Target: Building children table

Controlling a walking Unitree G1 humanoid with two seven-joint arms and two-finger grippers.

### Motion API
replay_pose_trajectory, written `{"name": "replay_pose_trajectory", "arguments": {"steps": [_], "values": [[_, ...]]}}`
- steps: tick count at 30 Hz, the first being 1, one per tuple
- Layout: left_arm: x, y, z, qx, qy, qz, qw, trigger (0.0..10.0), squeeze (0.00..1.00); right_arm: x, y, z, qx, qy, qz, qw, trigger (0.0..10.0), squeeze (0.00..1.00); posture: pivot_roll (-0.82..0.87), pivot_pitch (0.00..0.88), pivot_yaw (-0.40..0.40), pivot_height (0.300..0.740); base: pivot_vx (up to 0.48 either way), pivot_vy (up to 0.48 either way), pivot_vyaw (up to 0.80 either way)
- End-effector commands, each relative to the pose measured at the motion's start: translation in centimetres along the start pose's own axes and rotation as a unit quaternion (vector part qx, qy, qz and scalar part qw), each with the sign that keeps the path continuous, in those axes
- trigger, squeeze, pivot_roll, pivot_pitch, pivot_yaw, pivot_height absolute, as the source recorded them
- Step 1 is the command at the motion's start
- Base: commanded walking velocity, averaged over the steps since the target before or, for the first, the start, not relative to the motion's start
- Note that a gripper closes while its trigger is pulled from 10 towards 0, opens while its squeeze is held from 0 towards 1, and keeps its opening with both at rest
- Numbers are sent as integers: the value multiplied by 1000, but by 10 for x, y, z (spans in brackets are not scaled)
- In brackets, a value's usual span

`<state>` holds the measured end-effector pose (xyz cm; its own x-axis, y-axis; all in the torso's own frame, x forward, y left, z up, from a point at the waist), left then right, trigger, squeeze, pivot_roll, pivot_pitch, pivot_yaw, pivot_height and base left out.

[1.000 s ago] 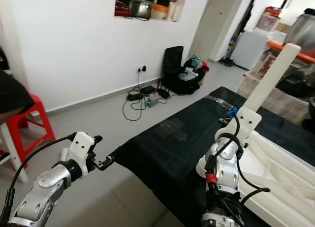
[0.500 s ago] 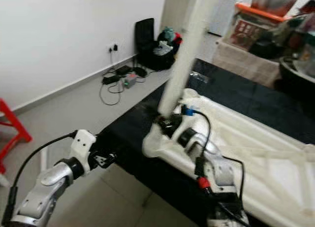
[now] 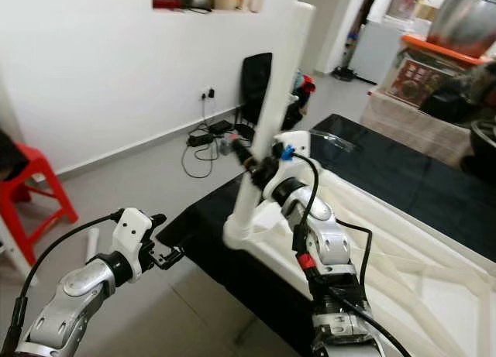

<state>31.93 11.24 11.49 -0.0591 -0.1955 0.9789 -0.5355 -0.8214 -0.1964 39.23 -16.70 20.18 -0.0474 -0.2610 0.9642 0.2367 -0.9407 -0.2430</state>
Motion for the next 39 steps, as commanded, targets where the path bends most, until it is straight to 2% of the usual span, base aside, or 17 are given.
{"name": "replay_pose_trajectory", "arguments": {"steps": [1, 3, 6, 7, 8, 11, 12, 13, 16, 17, 21, 22, 28, 35, 36, 38, 39], "values": [[-2, 5, 3, -7, -4, -2, 1000, 10000, 0, -45, 66, -29, -180, -80, 21, 980, 0, 0, 89, 0, -150, 740, 0, 0, 0], [-2, 6, 4, -7, -5, -2, 1000, 10000, 0, -48, 77, -35, -219, -82, 20, 972, 0, 0, 89, 0, -150, 740, 0, 0, 0], [-4, 6, 6, -1, -10, -1, 1000, 10000, 0, -63, 147, -100, -481, -82, 14, 873, 0, 0, 83, 0, -151, 740, 0, 0, 0], [-4, 6, 6, -1, -10, -1, 1000, 10000, 0, -63, 147, -100, -481, -82, 14, 873, 0, 0, 83, 0, -151, 740, 0, 0, 0], [-5, 6, 6, 1, -10, -1, 1000, 10000, 0, -67, 157, -116, -527, -85, 13, 846, 0, 0, 83, 0, -151, 740, 0, 0, 0], [-5, 5, 6, 2, -11, -1, 1000, 10000, 0, -70, 158, -121, -545, -86, 10, 834, 0, 0, 80, 0, -150, 740, 0, 0, 0], [-5, 5, 6, 3, -11, -1, 1000, 10000, 0, -72, 154, -120, -545, -87, 10, 834, 2314, 0, 80, 0, -150, 740, 0, 0, 0], [-5, 5, 6, 3, -11, 0, 1000, 10000, 0, -73, 148, -114, -534, -86, 12, 841, 10000, 0, 80, 0, -150, 740, 0, 0, 0], [-5, 5, 7, 4, -11, 0, 1000, 10000, 0, -69, 121, -79, -446, -69, 40, 891, 10000, 0, 79, 0, -150, 740, 0, 0, 0], [-5, 5, 7, 4, -10, 0, 1000, 10000, 0, -57, 107, -65, -402, -40, 36, 914, 10000, 1000, 78, 0, -149, 740, 0, 0, 0], [-4, 4, 7, 5, -9, 0, 1000, 10000, 0, -30, 54, -28, -231, 15, 74, 970, 10000, 1000, 81, 0, -153, 740, 0, 0, 0], [-4, 5, 7, 4, -9, -1, 1000, 10000, 0, -20, 25, -18, -125, 21, 98, 987, 10000, 0, 81, 0, -152, 740, 0, 0, 0], [-3, 6, 7, -1, -4, -1, 1000, 10000, 0, 15, -51, -26, 184, 30, 89, 978, 10000, 0, 86, 0, -155, 740, 0, 0, 0], [-1, 6, 7, 0, -2, 0, 1000, 10000, 0, 24, -60, -17, 235, 27, 61, 970, 10000, 0, 99, 0, -164, 740, 0, 0, 0], [-2, 5, 7, 2, -2, 0, 1000, 10000, 0, 15, -51, -9, 200, 19, 41, 979, 4314, 0, 105, 0, -170, 740, 0, 0, 0], [-2, 5, 6, 3, -3, 0, 1000, 10000, 0, 7, -45, -4, 172, 11, 11, 985, 4314, 0, 105, 0, -170, 740, 0, 0, 0], [-3, 6, 5, 4, -4, 0, 1000, 10000, 0, 0, -35, -1, 138, 0, 0, 990, 0, 0, 108, 0, -170, 740, 0, 0, 0]]}}
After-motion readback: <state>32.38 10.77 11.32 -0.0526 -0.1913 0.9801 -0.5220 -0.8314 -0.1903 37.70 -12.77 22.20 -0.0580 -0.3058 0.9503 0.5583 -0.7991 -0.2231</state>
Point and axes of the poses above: a point about 5 cm out from each wrist's last joint towards the gripper, its own z axis pointing out of the wrist towards the gripper, its own x axis along the axis of the wrist's last joint, y = z × x, the point moved 4 cm from there along z, pointing out of the wrist towards the gripper, and after that the axes turned 4 degrees about z, right-handed, at the moved point
